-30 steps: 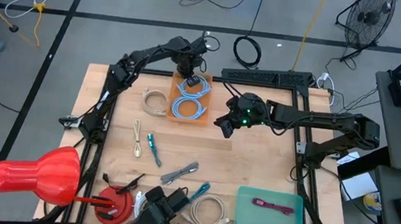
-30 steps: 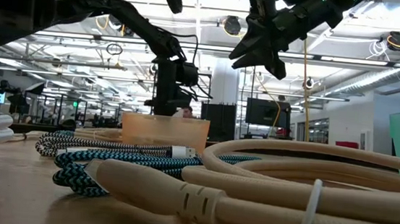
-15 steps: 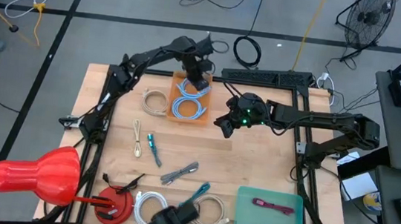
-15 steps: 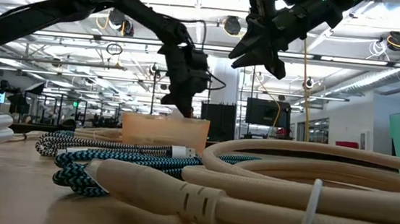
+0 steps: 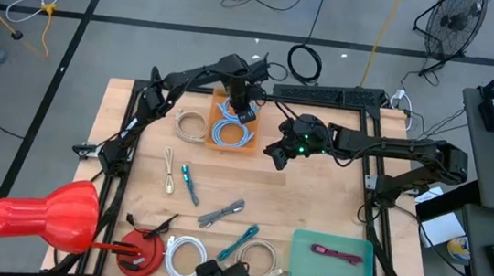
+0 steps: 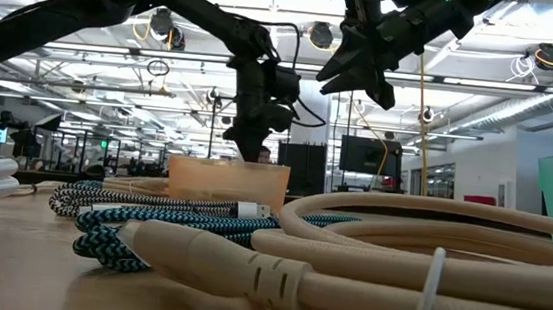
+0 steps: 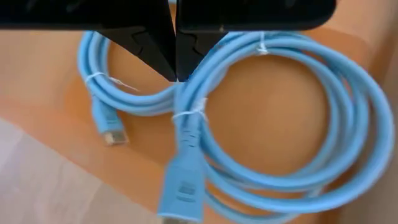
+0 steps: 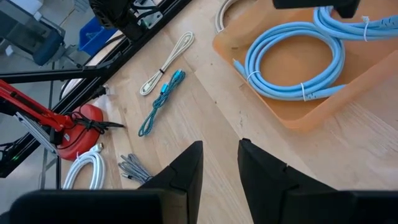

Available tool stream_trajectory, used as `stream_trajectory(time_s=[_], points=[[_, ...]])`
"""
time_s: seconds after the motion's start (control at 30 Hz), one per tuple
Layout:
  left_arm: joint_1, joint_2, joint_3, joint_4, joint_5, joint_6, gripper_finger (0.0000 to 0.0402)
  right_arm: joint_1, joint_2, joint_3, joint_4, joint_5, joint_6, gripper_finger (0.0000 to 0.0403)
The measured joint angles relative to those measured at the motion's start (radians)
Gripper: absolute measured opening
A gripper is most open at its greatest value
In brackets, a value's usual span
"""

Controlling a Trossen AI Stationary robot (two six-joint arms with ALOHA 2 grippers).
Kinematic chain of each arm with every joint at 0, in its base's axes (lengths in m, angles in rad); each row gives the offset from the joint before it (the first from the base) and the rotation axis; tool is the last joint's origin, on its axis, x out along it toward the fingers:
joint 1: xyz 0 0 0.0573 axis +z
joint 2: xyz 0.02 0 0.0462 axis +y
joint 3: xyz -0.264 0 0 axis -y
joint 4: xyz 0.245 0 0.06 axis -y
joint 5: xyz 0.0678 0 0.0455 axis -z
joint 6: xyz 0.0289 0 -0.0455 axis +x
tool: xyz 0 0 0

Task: Pick & Place USB Port
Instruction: Put the blue usb cable into the orange bin

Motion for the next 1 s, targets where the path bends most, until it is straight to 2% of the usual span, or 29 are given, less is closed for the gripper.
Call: stream_trajectory(time_s=[0.23, 0.57, 0.67, 1.0], points=[[0.016, 0.000, -0.017, 0.006, 0.002, -0.002, 0.0000, 0.000, 0.000, 0.000, -0.004, 0.000, -0.004, 0.0091], [0.009, -0.001, -0.151, 0.063, -0.004, 0.017, 0.0000, 0.000, 0.000, 0.000, -0.004, -0.004, -0.010, 0.0091], [0.006, -0.003, -0.155, 0.092, -0.026, 0.021, 0.0000, 0.000, 0.000, 0.000, -0.004, -0.004, -0.010, 0.0091], [0.006, -0.017, -0.159, 0.065, 0.017, 0.018, 0.0000, -0.001, 0.000, 0.000, -0.004, 0.001, -0.010, 0.0091]])
